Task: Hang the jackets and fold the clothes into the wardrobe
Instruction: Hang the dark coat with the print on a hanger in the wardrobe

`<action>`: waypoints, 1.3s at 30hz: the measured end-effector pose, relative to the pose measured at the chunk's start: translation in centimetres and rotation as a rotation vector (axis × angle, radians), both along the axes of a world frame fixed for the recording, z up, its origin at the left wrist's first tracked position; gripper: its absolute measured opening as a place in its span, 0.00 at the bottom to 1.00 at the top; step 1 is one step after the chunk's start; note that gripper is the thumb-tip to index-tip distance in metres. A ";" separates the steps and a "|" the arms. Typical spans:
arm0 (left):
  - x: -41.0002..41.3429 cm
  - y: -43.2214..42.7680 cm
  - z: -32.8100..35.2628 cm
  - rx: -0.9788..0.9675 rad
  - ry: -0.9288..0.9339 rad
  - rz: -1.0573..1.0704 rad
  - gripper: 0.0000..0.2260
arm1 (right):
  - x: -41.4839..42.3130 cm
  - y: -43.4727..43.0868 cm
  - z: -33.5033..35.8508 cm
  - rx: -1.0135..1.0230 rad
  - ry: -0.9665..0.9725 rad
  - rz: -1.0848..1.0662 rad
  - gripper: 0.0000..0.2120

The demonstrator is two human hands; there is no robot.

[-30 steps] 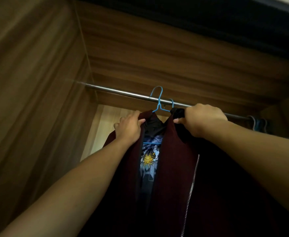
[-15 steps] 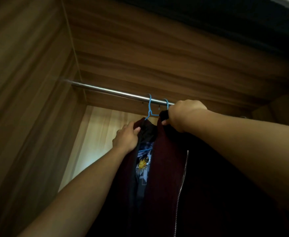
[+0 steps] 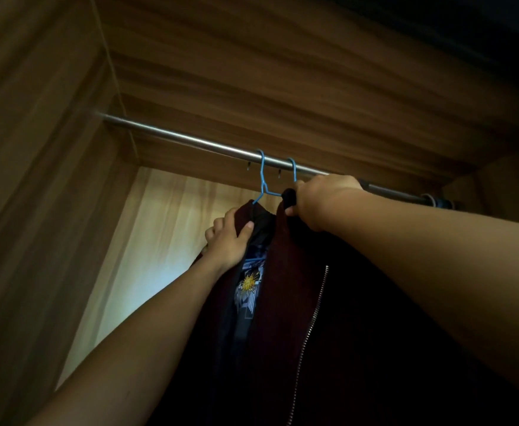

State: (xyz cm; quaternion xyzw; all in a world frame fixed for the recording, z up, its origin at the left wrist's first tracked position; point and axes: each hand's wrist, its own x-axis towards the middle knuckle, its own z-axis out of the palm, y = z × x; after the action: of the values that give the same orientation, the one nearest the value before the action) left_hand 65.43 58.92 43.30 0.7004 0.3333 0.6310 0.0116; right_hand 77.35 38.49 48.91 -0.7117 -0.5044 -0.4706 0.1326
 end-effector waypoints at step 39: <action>12.6 -0.2 -0.4 0.123 0.004 0.035 0.16 | 15.0 -2.0 -1.5 0.147 -0.168 -0.069 0.23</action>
State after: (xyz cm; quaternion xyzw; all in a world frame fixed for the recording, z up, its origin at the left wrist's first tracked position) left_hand 78.02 58.75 42.93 0.6952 0.3063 0.6488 -0.0431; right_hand 92.36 36.54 47.42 -0.6749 -0.4532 -0.5687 0.1254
